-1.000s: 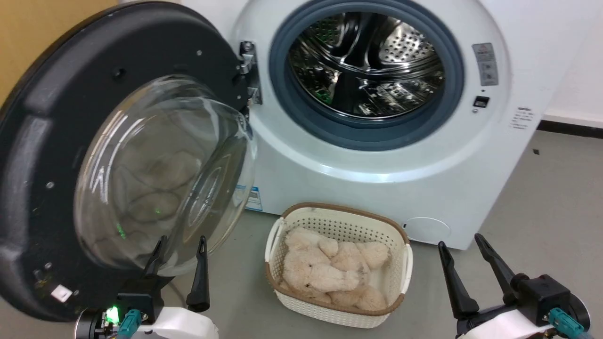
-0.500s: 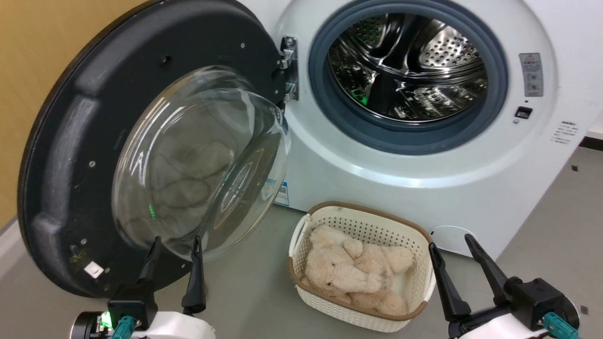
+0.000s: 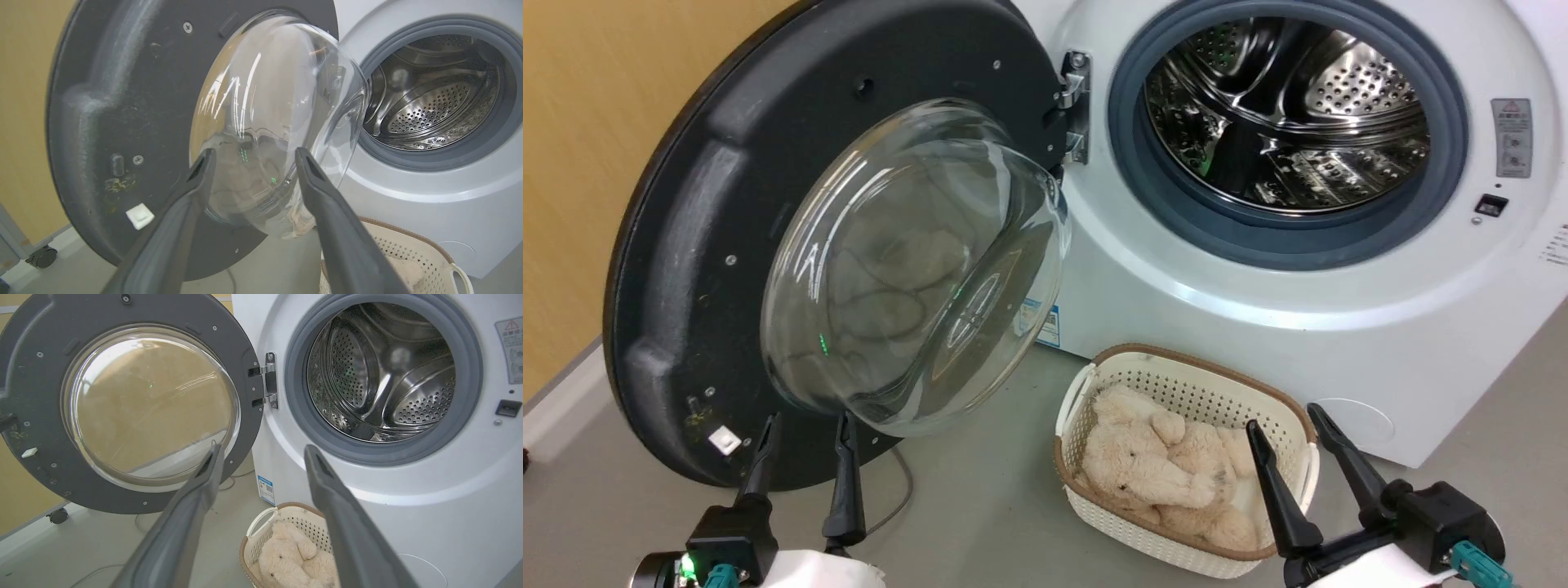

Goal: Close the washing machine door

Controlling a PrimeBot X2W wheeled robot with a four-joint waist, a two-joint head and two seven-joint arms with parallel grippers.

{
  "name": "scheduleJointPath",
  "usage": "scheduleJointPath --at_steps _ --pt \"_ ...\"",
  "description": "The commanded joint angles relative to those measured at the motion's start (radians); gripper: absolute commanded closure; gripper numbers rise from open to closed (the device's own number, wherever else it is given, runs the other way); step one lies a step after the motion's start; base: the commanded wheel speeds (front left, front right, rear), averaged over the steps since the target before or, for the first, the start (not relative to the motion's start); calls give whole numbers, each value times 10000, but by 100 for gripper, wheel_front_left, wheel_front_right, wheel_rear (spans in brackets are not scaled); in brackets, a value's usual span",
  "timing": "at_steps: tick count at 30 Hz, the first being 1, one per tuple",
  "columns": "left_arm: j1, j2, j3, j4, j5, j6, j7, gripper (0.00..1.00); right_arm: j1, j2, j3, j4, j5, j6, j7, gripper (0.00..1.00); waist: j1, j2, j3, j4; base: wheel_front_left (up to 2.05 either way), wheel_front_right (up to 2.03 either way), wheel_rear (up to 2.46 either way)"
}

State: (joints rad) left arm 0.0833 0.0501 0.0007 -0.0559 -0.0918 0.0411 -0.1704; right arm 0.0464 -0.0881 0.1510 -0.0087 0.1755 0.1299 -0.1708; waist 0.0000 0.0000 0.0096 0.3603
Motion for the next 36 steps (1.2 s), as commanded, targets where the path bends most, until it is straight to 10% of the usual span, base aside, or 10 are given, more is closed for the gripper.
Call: scheduleJointPath --at_steps 1,36 --pt "119 2 22 -55 -46 44 -106 0 -187 -71 67 22 133 5 -103 0 0 0 8 54 0 0 0" --pt "590 1 51 -483 -450 371 -836 0 -341 -343 934 186 942 8 -832 0 0 0 119 1570 0 0 0"
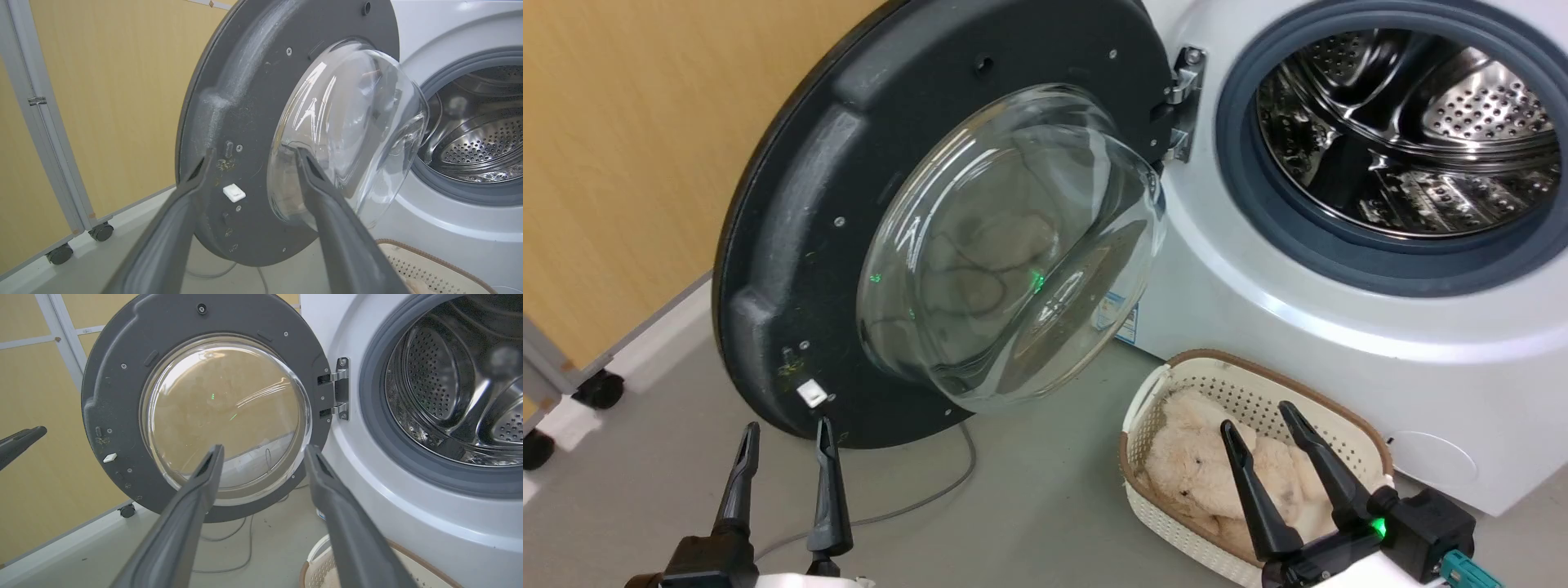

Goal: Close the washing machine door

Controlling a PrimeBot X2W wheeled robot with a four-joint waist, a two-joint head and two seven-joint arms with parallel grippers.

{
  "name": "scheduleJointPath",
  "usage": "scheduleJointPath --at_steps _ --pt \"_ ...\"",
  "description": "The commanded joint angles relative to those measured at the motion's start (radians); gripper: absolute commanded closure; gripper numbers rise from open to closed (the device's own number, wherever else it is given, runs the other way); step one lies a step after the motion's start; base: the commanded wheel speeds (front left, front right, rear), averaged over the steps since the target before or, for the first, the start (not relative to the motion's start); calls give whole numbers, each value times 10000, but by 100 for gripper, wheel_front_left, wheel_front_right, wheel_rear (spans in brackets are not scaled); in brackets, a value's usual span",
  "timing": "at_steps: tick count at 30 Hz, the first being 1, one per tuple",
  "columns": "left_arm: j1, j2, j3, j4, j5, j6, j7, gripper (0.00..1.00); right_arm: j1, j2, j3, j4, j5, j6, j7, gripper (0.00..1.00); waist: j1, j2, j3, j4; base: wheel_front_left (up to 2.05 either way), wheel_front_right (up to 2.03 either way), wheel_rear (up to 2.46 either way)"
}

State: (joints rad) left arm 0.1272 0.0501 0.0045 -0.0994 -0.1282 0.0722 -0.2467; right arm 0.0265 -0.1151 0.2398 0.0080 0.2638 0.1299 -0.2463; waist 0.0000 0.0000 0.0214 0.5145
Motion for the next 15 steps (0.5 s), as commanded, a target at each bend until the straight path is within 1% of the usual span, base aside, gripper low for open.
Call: scheduleJointPath --at_steps 1,4,15 --pt "160 1 18 -52 -96 63 -94 0 -144 -73 66 24 81 8 -98 0 0 0 1 68 0 0 0" --pt "185 1 30 -71 -124 70 -151 0 -142 -73 107 29 132 8 -155 0 0 0 2 181 0 0 0" --pt "158 1 19 -40 -120 28 -151 0 -69 -52 57 -12 110 8 -155 0 0 0 5 180 0 0 0"
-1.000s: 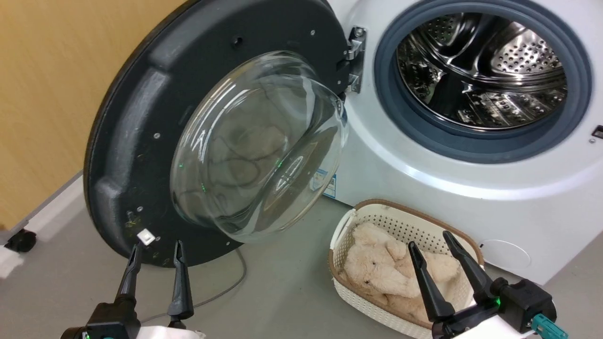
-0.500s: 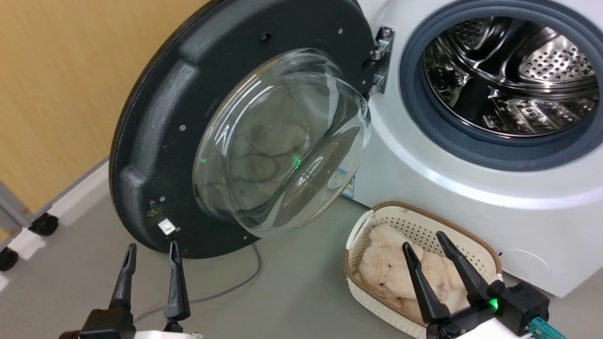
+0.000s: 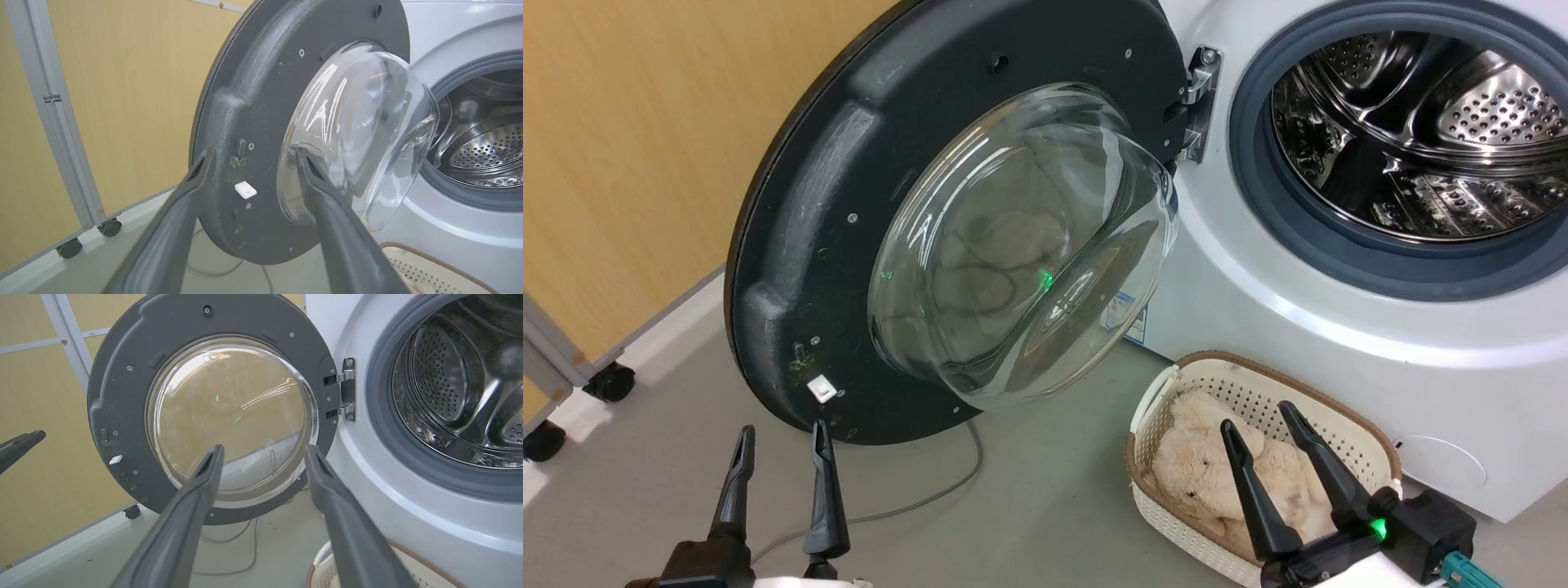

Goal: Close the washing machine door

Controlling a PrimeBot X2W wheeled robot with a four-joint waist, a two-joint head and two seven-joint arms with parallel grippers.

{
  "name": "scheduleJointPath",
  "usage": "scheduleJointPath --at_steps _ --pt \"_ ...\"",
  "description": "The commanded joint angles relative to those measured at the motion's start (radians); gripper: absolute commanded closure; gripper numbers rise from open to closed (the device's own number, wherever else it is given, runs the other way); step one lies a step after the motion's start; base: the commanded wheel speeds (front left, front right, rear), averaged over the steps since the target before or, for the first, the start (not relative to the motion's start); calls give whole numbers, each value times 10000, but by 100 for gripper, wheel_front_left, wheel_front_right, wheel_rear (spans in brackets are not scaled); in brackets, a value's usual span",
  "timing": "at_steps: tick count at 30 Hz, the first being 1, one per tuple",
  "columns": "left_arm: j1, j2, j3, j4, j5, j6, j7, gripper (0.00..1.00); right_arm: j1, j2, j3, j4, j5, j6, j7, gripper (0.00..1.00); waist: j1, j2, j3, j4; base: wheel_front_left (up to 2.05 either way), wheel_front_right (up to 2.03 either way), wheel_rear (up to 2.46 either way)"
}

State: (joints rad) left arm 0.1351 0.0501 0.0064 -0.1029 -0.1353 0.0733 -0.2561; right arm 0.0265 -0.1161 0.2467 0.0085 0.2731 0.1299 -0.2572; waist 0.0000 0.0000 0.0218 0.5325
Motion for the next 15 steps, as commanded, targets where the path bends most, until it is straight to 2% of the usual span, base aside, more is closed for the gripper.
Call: scheduleJointPath --at_steps 1,2,3,4,11,15 --pt "75 1 1 -9 -57 12 -57 0 -61 -43 -13 -20 14 8 -45 0 0 0 3 2 0 0 0" --pt "71 1 4 -14 -71 8 -57 0 -54 -44 -15 -22 11 8 -45 0 0 0 3 2 0 0 0" --pt "62 1 12 -27 -91 -1 -57 64 -46 -57 -17 -21 -22 8 -45 0 0 0 2 2 0 0 0" --pt "30 1 37 -85 -79 -22 -57 100 -38 -66 -20 -23 -59 8 -45 0 0 0 4 4 0 0 0" --pt "-332 10 645 -651 112 -303 -57 100 64 -81 -116 -84 -167 8 -45 0 0 0 31 18 0 0 0" --pt "-862 234 1350 -1160 169 -751 -57 100 239 -53 -381 -136 -309 8 -45 0 0 0 127 -4 0 0 0"
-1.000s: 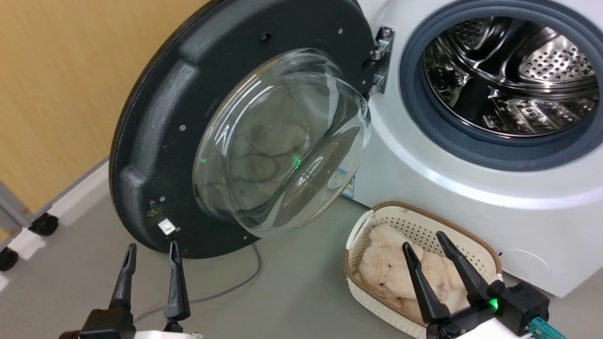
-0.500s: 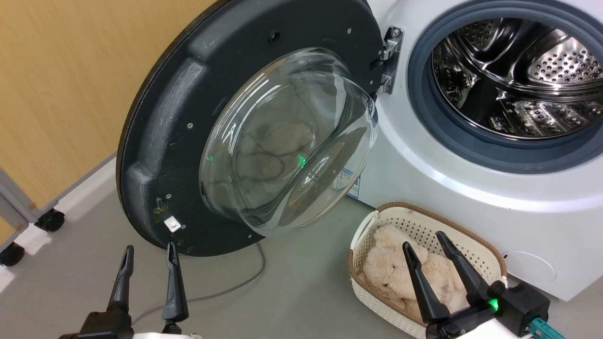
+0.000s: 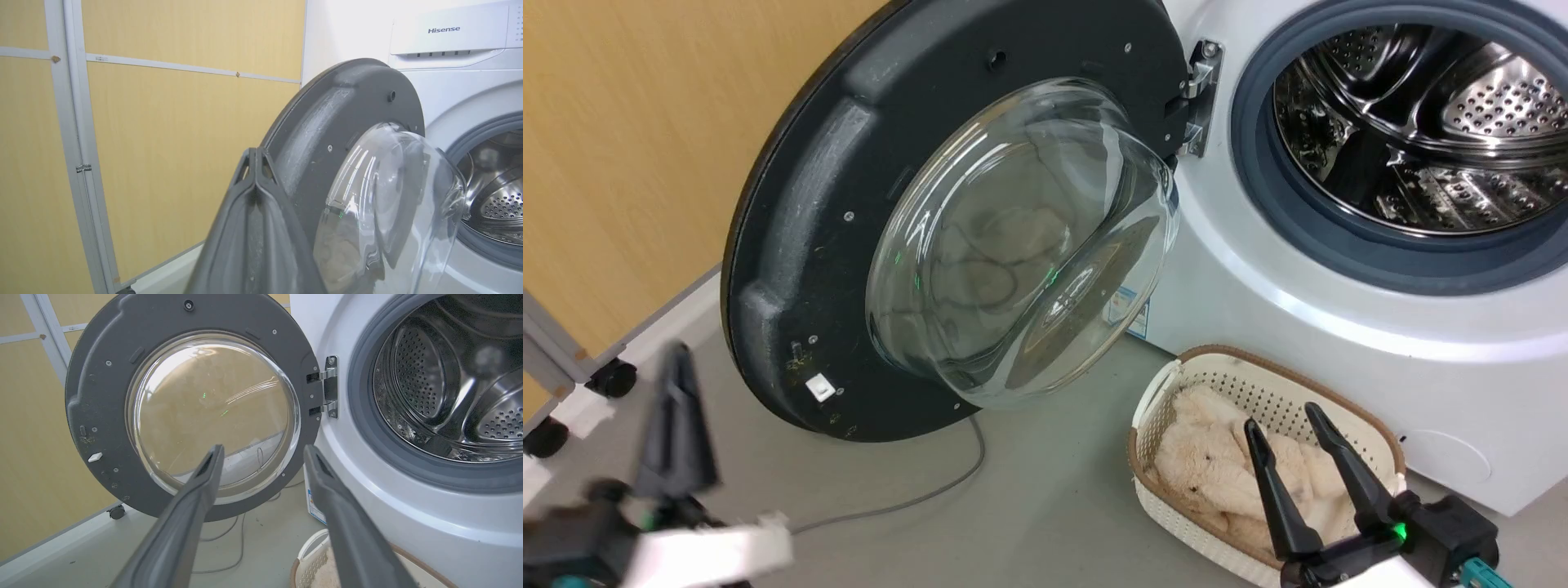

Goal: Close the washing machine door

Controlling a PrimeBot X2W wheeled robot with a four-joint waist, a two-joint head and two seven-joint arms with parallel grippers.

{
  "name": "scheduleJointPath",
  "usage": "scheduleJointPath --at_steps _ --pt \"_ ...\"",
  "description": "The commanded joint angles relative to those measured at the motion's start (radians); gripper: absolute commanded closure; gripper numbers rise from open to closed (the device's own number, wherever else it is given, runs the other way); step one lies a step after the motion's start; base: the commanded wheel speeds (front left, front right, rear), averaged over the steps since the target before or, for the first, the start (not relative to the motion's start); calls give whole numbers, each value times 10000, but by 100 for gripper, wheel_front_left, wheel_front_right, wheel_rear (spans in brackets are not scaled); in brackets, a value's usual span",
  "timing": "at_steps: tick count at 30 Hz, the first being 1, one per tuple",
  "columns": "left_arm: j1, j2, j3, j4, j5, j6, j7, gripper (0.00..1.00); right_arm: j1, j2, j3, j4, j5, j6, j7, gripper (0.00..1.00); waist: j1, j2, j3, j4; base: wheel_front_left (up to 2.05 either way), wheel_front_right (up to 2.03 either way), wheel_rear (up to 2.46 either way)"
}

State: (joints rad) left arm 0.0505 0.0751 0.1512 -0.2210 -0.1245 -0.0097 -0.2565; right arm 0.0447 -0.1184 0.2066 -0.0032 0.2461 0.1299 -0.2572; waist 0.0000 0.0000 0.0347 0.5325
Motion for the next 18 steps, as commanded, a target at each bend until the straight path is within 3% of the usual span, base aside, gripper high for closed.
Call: scheduleJointPath --at_steps 1,3,4,7,9,12,18 --pt "-188 67 76 -35 7 -53 -53 100 95 -34 -19 -51 -63 8 -45 0 0 0 41 -8 0 0 0" --pt "-614 303 457 11 -183 -357 -53 100 180 -58 -89 -102 -112 8 -45 0 0 0 103 -19 0 0 0" --pt "-1120 645 747 333 -516 -685 -53 100 256 -81 -191 -153 -156 8 -45 0 0 0 178 -30 0 0 0" --pt "-2066 1114 1106 1455 -1722 -1012 -31 100 340 -83 -375 -224 -239 8 -45 0 0 0 273 -39 0 0 0" --pt "-3280 1688 1550 2978 -3338 -1137 554 100 373 -81 -433 -326 -310 8 -45 0 0 0 432 -89 0 0 0" --pt "-3984 2072 1826 4041 -4279 -1169 1048 100 340 -97 -402 -359 -334 8 -45 0 0 0 544 -183 0 0 0" --pt "-5739 2480 2672 6833 -7309 -1200 2946 100 169 -182 -301 -397 -342 8 -45 0 0 0 885 -449 0 0 0"
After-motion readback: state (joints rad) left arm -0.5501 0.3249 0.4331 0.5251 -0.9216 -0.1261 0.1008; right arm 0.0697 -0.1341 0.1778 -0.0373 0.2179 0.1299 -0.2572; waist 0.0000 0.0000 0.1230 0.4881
